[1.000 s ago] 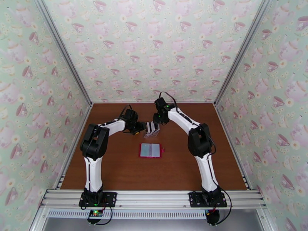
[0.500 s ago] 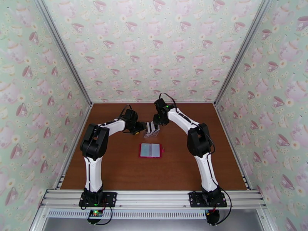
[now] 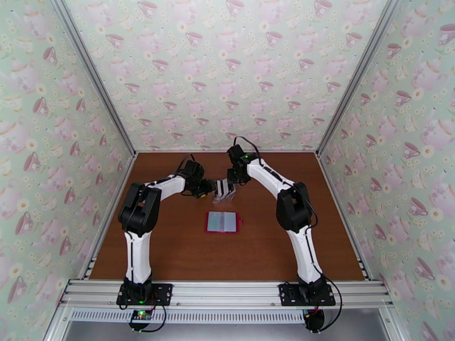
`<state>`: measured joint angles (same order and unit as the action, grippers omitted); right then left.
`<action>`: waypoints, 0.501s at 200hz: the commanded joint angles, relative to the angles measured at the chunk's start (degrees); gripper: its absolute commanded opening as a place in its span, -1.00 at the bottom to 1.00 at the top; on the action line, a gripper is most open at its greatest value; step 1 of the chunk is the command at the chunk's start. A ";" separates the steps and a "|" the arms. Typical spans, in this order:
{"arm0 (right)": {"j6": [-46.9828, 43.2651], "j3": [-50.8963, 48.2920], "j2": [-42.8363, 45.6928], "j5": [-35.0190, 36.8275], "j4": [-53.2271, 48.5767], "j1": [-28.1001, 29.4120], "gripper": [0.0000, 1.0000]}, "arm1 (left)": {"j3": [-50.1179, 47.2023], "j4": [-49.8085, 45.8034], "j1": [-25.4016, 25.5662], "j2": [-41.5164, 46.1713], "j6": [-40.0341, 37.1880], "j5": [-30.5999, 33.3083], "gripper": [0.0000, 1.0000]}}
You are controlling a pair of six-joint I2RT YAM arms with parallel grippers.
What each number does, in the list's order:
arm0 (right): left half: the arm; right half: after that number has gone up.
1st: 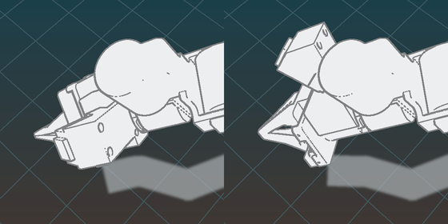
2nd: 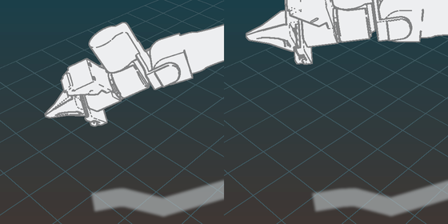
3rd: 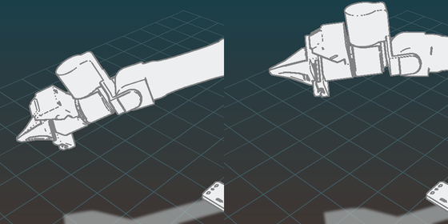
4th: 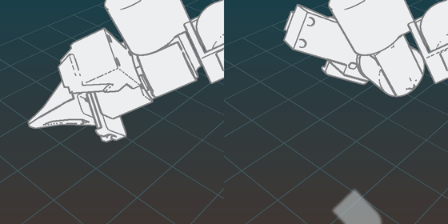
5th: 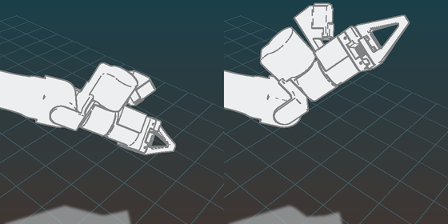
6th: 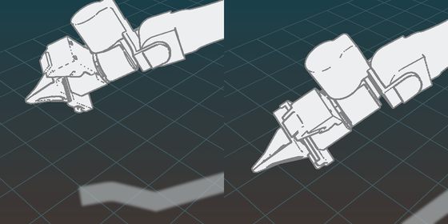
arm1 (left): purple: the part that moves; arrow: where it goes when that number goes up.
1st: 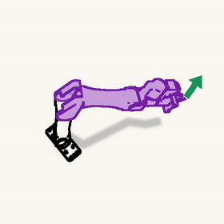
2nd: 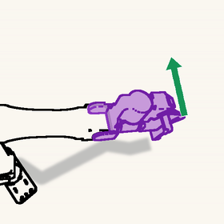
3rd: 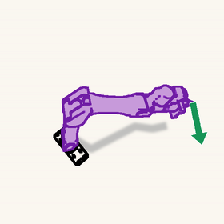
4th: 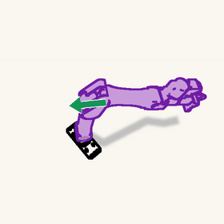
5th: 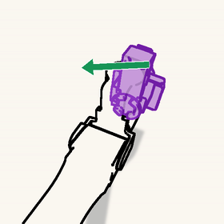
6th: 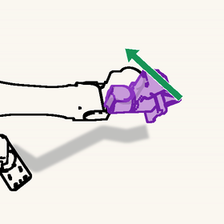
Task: Put the credit cards into the card holder
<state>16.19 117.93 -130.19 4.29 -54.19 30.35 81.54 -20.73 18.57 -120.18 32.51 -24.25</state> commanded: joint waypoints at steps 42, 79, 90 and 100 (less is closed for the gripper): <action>-1.24 2.00 0.79 2.39 -2.40 -0.12 -0.20 | 1.50 -1.86 -0.78 -1.75 -0.88 1.57 0.14; -1.24 2.30 0.90 1.91 -2.56 -0.13 -0.37 | 1.46 -1.93 -0.80 -1.93 -0.83 1.57 0.15; -1.16 2.30 0.90 1.63 -2.67 -0.11 -0.40 | 1.44 -1.84 -0.85 -1.88 -0.78 1.56 0.15; -1.16 2.41 0.82 1.51 -2.67 -0.11 -0.44 | 1.43 -1.77 -0.77 -1.90 -0.70 1.57 0.15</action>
<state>15.59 118.85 -130.19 4.25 -54.65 30.70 81.54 -20.73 18.57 -120.18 32.51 -24.27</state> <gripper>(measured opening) 0.296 0.573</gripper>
